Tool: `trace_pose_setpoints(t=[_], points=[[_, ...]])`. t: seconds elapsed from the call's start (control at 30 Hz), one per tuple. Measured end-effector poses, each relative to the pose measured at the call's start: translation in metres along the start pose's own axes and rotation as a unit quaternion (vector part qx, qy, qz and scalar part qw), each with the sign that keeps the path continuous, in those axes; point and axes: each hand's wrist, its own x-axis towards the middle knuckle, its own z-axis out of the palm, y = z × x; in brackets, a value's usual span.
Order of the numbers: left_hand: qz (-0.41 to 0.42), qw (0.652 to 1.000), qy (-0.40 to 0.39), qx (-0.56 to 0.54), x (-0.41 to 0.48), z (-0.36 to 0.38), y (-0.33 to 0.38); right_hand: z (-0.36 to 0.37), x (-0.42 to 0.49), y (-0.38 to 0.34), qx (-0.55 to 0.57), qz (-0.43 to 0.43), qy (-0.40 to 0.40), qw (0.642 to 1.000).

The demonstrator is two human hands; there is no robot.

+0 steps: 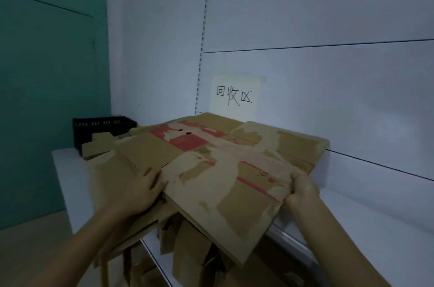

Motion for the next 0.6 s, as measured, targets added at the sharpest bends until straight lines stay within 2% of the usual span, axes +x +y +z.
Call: trace_pose_setpoints(t=[0.07,0.13,0.2,0.27,0.3,0.33,0.37,0.43,0.53,0.6], points=[[0.006,1.000,0.024,-0.004,-0.015,-0.003,-0.013,0.017,0.013,0.014,0.030,0.009,0.006,0.999],[0.058,0.997,0.052,-0.019,-0.032,-0.010,-0.021,0.037,0.027,0.028,0.057,0.036,0.009,0.998],[0.128,0.992,0.012,-0.015,-0.048,-0.016,-0.021,0.062,0.040,0.041,0.061,0.043,0.004,0.997],[0.160,0.984,-0.029,0.065,-0.057,-0.020,-0.019,0.086,0.046,0.051,0.023,0.026,0.005,0.999],[0.180,0.975,-0.006,0.129,-0.059,-0.019,-0.019,0.097,0.050,0.057,-0.005,0.005,0.003,1.000],[0.217,0.957,0.049,0.184,-0.059,-0.016,-0.021,0.106,0.052,0.062,-0.065,-0.028,0.018,0.997],[0.244,0.945,0.089,0.197,-0.059,-0.013,-0.020,0.111,0.054,0.068,-0.145,-0.069,0.043,0.986],[0.263,0.940,0.131,0.174,-0.059,-0.008,-0.016,0.109,0.058,0.082,-0.334,-0.168,0.085,0.923],[0.272,0.938,0.183,0.117,-0.051,-0.004,-0.006,0.089,0.068,0.093,-0.516,-0.267,0.071,0.811],[0.286,0.936,0.178,0.106,-0.044,0.003,0.000,0.081,0.069,0.098,-0.552,-0.262,0.035,0.791]])
